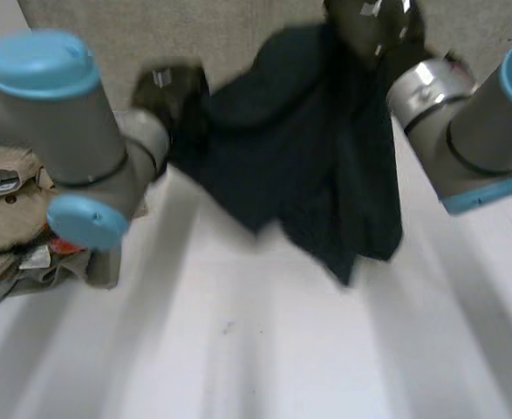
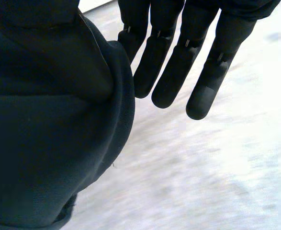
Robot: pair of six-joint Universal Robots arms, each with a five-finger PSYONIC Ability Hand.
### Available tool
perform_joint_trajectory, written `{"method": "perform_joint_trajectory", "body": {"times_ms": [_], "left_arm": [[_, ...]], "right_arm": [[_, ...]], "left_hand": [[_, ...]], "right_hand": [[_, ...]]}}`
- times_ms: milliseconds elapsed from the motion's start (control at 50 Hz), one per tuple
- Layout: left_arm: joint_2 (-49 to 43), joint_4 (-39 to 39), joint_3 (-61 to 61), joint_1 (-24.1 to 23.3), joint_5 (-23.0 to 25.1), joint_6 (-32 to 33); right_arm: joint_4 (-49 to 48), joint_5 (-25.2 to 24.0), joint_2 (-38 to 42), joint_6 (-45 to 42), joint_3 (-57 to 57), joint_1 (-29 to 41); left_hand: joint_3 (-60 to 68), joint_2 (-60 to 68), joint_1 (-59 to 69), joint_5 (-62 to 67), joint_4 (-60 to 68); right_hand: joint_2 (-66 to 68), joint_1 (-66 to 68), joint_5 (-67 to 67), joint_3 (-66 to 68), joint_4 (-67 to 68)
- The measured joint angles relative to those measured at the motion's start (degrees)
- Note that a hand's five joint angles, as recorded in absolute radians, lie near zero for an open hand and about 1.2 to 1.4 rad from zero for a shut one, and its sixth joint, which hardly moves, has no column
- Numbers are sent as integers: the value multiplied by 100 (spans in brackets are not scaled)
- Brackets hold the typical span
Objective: Fold the laundry.
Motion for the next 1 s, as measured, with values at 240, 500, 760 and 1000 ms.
{"method": "perform_joint_trajectory", "body": {"times_ms": [240, 500, 760, 1000], "left_arm": [[515, 1239, -862, 1, 637, 159], [803, 864, -3778, 33, 1283, 581], [2374, 248, -4834, 238, 1113, 927], [2767, -137, -5211, 380, 277, -78]], "right_arm": [[30, -357, -1072, 657, 1163, -359], [2919, -813, -1406, -653, 3941, -539], [4197, -216, -2008, -639, 3019, -771], [5163, -498, -1188, -1186, 1501, -283]], "left_hand": [[40, 0, 0, 0, 5], [-2158, -2284, -2333, -1982, -2311], [-4425, -4517, -4366, -4313, -4607], [-4559, -4639, -4446, -4435, -4721]], "right_hand": [[0, 0, 69, 0, 0], [-1005, -534, -830, -1045, -1086], [-4640, -4276, -4812, -4746, -4865], [-4653, -4297, -4894, -4854, -4915]]}}
